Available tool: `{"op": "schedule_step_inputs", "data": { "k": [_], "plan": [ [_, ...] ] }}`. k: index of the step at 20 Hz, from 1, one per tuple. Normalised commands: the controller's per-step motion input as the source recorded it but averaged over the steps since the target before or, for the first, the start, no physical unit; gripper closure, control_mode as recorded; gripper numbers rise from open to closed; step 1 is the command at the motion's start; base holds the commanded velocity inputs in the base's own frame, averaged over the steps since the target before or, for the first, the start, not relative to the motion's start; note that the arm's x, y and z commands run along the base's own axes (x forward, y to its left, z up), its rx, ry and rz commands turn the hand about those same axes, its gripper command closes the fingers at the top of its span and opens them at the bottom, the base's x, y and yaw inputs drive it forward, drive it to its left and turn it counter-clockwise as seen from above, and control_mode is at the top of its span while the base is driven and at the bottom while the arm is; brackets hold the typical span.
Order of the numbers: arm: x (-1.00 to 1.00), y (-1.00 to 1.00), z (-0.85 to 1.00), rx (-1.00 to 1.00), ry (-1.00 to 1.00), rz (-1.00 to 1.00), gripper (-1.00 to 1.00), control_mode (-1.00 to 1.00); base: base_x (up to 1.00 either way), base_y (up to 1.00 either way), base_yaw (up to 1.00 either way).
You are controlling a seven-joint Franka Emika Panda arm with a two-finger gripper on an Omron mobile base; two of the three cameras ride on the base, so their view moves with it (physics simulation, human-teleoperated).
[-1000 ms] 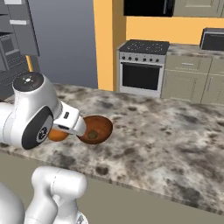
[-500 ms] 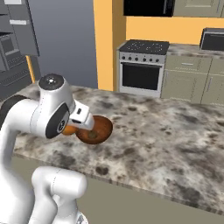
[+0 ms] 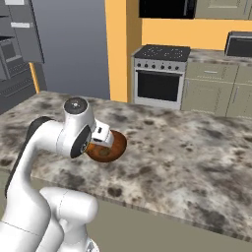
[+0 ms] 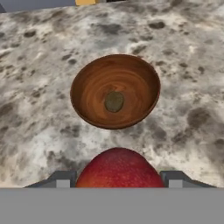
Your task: Retrieve the kiwi and mango from the fridge and place them into the bowl on the dining table.
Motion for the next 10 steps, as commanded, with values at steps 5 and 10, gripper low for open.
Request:
{"op": "schedule_step_inputs", "data": {
  "k": [5,10],
  "plan": [
    [0.60,0.00,-0.36,0.00,0.00,0.00,1.00,-1.00,0.00,0.00,0.00],
    [0.66,0.00,-0.22,0.00,0.00,0.00,1.00,-1.00,0.00,0.00,0.00]
  ]
}}
